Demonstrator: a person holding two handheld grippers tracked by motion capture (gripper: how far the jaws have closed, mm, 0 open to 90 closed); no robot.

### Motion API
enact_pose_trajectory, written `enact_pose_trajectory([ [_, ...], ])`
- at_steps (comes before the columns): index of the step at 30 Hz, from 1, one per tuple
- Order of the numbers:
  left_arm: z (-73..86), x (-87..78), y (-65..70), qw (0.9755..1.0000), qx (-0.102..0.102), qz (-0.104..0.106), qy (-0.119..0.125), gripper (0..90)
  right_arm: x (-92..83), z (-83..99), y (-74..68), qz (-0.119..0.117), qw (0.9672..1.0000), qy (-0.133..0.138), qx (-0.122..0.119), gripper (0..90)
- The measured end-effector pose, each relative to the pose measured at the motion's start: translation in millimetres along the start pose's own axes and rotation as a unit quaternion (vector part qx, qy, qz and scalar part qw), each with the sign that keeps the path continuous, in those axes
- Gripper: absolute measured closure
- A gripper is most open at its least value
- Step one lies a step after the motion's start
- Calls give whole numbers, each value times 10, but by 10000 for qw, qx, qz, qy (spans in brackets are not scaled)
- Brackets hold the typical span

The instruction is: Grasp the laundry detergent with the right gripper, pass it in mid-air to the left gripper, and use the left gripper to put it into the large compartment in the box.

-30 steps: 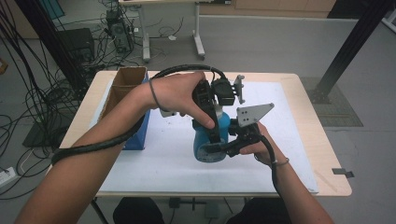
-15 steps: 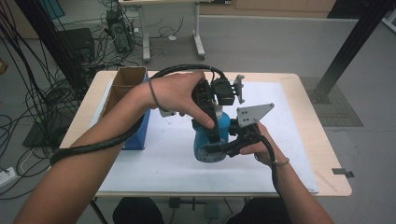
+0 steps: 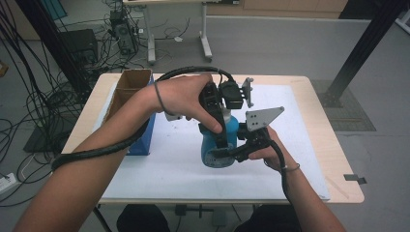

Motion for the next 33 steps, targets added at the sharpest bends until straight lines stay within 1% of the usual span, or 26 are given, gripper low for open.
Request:
enact_pose_trajectory([
  [5,9,10,-4,10000,-9,2,-28,118,5,-1,2,4,10000,-8,-8,435],
  [20,24,5,-16,10000,-47,0,6,118,21,-9,8,-1,10000,-11,-13,436],
  [31,41,-3,-15,10000,-34,-18,-28,115,38,-6,6,-8,10000,-25,-8,435],
  [33,47,-1,-10,10000,-21,4,-35,115,38,-9,7,-3,10000,-13,-5,435],
])
Point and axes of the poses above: each handheld gripper's, and its own axes: x roughly forward along the jaws, z roughly out of its underside, y roughly to its right, the point moved 10 cm from there along x, roughly forward along the jaws, and after that the axes turned 9 degrees about z, right-handed, at the moved point
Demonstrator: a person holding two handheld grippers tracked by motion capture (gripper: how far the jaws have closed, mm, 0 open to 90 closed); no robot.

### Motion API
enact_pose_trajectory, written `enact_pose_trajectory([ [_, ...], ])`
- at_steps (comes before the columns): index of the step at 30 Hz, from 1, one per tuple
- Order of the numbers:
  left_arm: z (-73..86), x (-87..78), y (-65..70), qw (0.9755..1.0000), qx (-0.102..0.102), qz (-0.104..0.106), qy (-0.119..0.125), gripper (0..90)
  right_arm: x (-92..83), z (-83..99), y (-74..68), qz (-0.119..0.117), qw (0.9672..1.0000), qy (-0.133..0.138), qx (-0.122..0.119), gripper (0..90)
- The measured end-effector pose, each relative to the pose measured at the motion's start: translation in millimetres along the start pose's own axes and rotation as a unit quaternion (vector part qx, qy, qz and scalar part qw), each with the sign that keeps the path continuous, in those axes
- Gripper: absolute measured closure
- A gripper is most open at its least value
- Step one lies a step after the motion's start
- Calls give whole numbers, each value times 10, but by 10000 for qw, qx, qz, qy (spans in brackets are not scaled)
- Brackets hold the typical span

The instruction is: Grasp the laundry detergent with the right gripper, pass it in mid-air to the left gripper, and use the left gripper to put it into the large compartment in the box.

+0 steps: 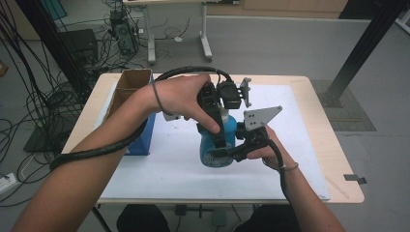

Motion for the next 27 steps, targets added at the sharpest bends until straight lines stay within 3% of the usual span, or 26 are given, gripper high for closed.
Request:
enact_pose_trajectory([
  [27,-19,-17,-12,10000,62,-23,-4,122,-4,-6,-5,-8,10000,-39,-46,436],
])
Point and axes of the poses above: each handheld gripper's, and its own axes: x roughly forward along the jaws, z roughly out of its underside, y roughly to its right, the point moved 10 cm from there along x, roughly forward along the jaws, and after that the axes turned 9 degrees about z, right-handed, at the moved point
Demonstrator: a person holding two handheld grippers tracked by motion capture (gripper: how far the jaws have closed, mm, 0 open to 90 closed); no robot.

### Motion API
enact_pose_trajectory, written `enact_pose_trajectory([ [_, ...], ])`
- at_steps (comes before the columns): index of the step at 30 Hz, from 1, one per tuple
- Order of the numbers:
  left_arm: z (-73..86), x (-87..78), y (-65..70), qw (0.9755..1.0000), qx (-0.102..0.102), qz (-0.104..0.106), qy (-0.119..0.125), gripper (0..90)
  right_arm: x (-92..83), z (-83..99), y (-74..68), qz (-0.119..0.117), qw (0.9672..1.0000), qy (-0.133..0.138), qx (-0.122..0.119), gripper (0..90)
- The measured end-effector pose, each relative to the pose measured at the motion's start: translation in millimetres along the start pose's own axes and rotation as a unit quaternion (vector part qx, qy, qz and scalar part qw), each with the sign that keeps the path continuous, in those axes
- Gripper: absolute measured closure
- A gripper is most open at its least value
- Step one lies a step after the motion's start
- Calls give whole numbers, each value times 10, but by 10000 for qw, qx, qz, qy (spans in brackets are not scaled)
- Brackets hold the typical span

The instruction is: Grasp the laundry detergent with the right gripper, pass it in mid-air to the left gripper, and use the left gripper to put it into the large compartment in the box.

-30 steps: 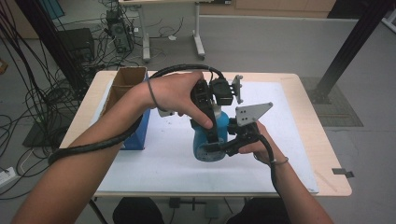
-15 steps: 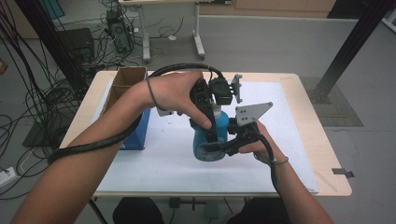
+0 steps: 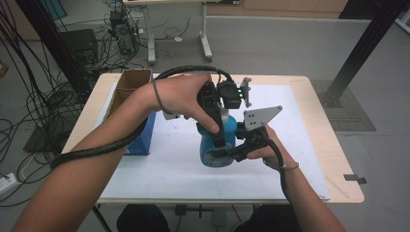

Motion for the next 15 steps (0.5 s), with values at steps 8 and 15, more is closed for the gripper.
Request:
enact_pose_trajectory([
  [8,-20,-16,1,10000,40,-20,24,128,1,-13,-4,-7,10000,8,-12,436],
  [15,-32,-16,-1,10000,85,-48,17,168,5,-15,-11,-13,10000,16,-5,436],
])
Point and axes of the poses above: each handheld gripper's, and its own axes: x roughly forward along the jaws, z roughly out of its underside, y roughly to its right, the point moved 10 cm from there along x, roughly forward along the jaws, and after that the axes turned 9 degrees about z, right-handed, at the moved point
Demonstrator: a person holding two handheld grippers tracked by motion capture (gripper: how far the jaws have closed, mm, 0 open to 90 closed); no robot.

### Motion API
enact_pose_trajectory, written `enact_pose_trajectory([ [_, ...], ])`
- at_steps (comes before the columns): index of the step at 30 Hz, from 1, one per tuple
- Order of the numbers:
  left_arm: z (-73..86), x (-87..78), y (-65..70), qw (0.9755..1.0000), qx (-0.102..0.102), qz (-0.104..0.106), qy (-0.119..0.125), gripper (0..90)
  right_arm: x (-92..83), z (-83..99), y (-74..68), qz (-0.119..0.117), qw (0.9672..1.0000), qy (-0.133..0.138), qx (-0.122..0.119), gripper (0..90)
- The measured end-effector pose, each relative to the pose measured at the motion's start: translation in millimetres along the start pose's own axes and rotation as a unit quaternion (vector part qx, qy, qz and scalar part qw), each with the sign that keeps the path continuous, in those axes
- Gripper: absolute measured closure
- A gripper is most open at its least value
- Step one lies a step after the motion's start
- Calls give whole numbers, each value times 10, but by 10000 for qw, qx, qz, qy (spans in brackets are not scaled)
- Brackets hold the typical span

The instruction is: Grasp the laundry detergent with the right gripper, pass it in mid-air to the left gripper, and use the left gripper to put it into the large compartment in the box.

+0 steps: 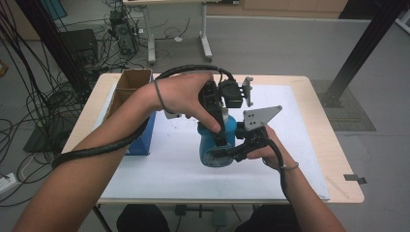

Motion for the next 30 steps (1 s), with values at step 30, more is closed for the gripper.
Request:
enact_pose_trajectory([
  [30,-33,-43,7,10000,-27,75,38,346,-7,-10,9,1,10000,13,-23,436],
])
Point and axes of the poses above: each handheld gripper's, and its own axes: x roughly forward along the jaws, z roughly out of its underside, y roughly to its right, the point moved 10 cm from there along x, roughly forward along the jaws, and after that the axes turned 9 degrees about z, right-handed, at the moved point
